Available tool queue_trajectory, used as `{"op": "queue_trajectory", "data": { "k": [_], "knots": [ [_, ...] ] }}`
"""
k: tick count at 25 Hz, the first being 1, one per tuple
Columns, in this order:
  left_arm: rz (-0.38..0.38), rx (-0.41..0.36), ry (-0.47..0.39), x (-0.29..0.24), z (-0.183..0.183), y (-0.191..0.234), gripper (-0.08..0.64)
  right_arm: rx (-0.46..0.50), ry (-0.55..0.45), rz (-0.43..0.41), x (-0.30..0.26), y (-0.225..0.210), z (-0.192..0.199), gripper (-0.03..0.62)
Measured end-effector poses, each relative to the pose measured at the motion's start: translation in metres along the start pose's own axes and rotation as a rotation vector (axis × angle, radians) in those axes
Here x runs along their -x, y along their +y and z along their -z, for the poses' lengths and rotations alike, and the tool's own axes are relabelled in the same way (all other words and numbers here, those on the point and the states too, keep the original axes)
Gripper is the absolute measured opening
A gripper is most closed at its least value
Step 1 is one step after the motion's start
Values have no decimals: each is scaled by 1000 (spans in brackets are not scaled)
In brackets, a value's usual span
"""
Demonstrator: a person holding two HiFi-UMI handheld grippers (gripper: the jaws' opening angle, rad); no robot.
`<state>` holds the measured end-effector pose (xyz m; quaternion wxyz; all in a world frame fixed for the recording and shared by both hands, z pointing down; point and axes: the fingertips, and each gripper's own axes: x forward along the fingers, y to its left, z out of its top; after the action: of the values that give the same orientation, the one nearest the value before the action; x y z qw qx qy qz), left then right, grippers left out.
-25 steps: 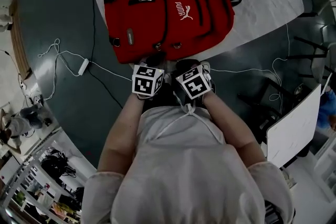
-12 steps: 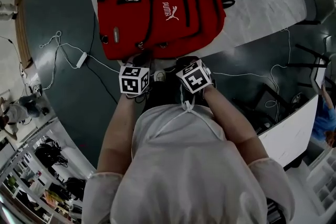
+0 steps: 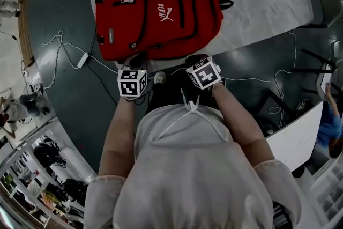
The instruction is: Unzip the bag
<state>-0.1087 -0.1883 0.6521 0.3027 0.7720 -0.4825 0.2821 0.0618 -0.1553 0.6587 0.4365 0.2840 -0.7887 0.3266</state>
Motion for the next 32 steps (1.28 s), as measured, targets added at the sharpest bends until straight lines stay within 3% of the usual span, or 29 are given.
{"op": "queue_trajectory", "data": {
  "k": [16, 32],
  "knots": [
    [-92, -12, -9, -2, 2, 2, 20, -4, 32, 57, 21, -59, 15, 28],
    [-128, 61, -1, -3, 2, 3, 20, 109, 35, 196, 39, -120, 0, 28]
  ]
}}
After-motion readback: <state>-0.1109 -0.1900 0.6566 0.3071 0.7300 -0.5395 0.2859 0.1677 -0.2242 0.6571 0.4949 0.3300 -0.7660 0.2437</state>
